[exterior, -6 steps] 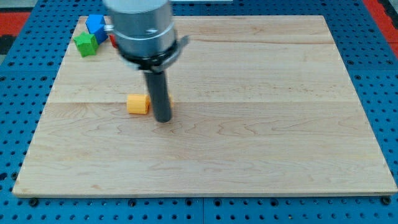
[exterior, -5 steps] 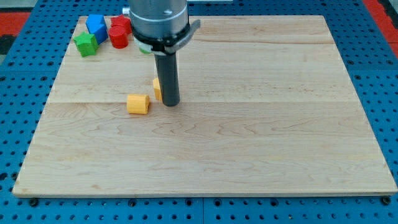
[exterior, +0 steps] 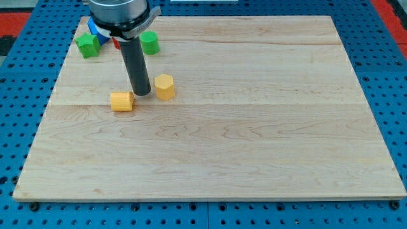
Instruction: Push the yellow heart closer to the red circle
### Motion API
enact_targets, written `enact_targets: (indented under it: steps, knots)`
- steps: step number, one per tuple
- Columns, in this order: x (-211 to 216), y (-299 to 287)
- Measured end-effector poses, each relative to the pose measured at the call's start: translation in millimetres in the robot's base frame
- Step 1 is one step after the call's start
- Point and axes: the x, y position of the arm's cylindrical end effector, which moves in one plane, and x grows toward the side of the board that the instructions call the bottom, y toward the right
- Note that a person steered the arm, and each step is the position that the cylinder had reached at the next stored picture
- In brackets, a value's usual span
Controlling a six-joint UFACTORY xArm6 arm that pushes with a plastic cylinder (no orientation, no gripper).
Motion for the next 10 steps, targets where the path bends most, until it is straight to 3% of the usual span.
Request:
enact_targets:
  steps: [2,3,4,6,8,10]
  knots:
    - [-3.4,-103.6]
    - [43.5,-84.9]
    - [40.9,-20.0]
    - [19.7,50.3]
    - [-46.6,58.8]
    - [-59.2,1.0]
